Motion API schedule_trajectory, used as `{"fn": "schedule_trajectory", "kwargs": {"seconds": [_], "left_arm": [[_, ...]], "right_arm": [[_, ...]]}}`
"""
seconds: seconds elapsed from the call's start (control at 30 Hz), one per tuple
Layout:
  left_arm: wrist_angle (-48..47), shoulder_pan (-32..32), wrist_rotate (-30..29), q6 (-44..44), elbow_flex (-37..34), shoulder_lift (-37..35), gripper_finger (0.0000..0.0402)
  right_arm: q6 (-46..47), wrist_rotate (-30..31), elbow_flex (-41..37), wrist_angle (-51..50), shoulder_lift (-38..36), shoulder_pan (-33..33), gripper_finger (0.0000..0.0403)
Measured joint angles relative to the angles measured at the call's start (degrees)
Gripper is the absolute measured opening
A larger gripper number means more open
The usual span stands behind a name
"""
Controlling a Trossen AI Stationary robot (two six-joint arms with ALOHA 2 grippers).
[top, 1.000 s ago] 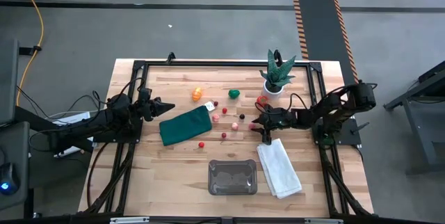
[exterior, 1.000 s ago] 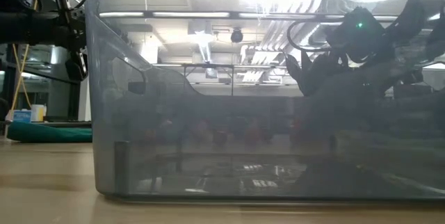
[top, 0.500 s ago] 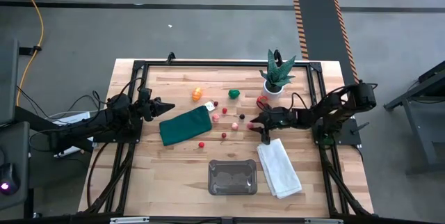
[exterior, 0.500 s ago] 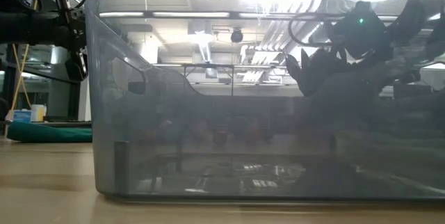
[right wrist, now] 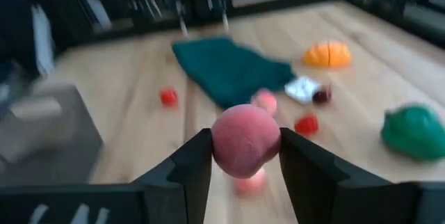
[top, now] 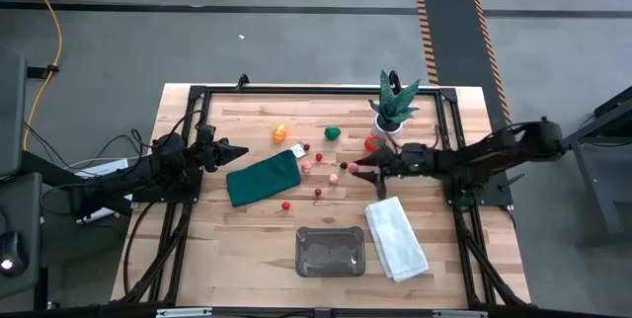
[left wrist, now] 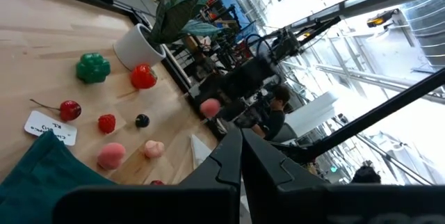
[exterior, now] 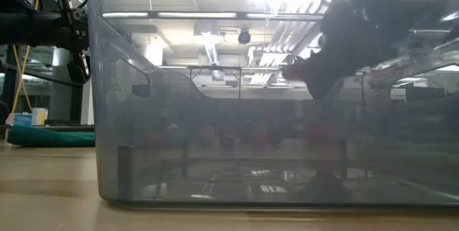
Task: Pick and placing Produce into tupperware
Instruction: Put the right pink peach into the black bin
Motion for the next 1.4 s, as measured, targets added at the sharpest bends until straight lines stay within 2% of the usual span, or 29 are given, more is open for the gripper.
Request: {"fn": "schedule_trajectory", "kwargs": {"seconds": [0.57,0.8,0.9,1.03,1.13,1.4], "left_arm": [[0.0,0.0,0.2,-2.0,0.0,0.0,0.0001],[0.0,0.0,0.7,-3.2,0.0,0.0,0.0001],[0.1,0.0,0.7,-3.3,0.0,0.0,0.0001],[0.1,0.0,0.7,-3.3,0.0,0.0,0.0001],[0.1,0.0,0.7,-3.3,0.0,0.0,0.0001],[0.1,0.0,0.7,-3.2,0.0,0.0,0.0001]], "right_arm": [[8.0,-0.6,0.4,-0.4,-24.6,0.0,0.0145],[6.1,-3.5,8.6,-3.8,-28.1,0.0,0.0145],[3.0,-5.7,15.0,-12.9,-28.2,0.0,0.0145],[-4.0,-6.8,25.5,-36.0,-27.7,0.0,0.0145],[-6.2,-6.8,32.5,-48.6,-26.6,0.0,0.0145],[-6.1,-9.7,42.8,-58.5,-24.2,0.0,0.0145]]}}
